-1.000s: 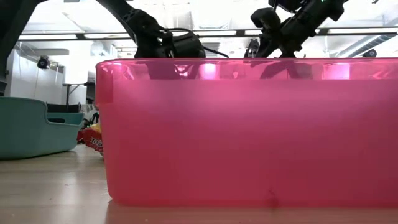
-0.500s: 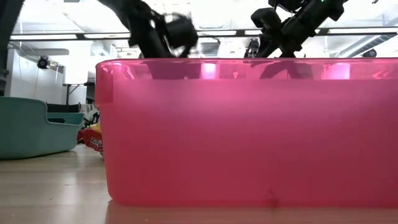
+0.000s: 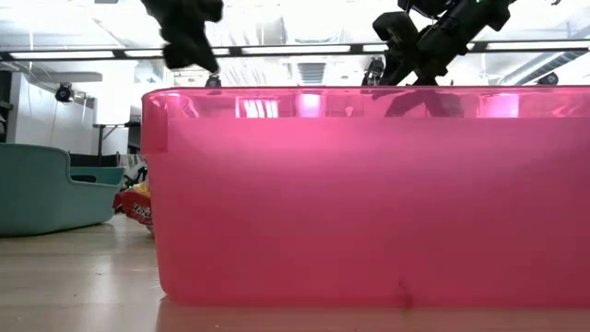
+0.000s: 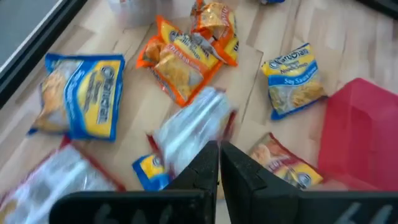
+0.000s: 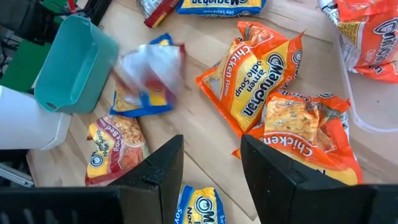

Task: Sort Maruchan noodles
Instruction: Put the middle left red noodle pack into the green bin

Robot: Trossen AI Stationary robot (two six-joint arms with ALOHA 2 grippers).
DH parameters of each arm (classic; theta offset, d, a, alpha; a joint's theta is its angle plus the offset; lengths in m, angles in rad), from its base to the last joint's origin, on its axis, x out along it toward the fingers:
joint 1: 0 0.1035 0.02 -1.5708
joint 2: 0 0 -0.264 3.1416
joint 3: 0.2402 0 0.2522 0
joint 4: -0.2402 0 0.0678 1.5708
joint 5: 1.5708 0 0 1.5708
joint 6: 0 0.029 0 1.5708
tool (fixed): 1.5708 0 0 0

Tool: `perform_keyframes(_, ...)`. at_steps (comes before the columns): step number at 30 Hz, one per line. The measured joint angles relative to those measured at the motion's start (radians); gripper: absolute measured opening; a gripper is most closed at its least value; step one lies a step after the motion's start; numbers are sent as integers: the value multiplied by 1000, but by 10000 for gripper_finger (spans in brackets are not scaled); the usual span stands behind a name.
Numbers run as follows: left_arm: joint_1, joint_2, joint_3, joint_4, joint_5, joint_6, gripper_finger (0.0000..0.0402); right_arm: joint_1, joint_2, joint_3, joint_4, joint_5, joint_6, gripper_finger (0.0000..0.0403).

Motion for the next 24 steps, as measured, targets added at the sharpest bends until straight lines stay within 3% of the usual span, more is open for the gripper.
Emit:
perform_keyframes(5,-1,-101,0,-55,0,-50,0,0,0,0,1,22,-7,148)
perform_keyframes(10,-1,-121,0,-26,-1,-46,0,0,0,0,1,27,-15,148)
perform_keyframes(18,-15,-19,0,29,-1,5,8,0,0,0,2,23,-12,148)
perform_keyframes(24,-53,96,0,32,-1,86,69,8,0,0,1,-2,0,148)
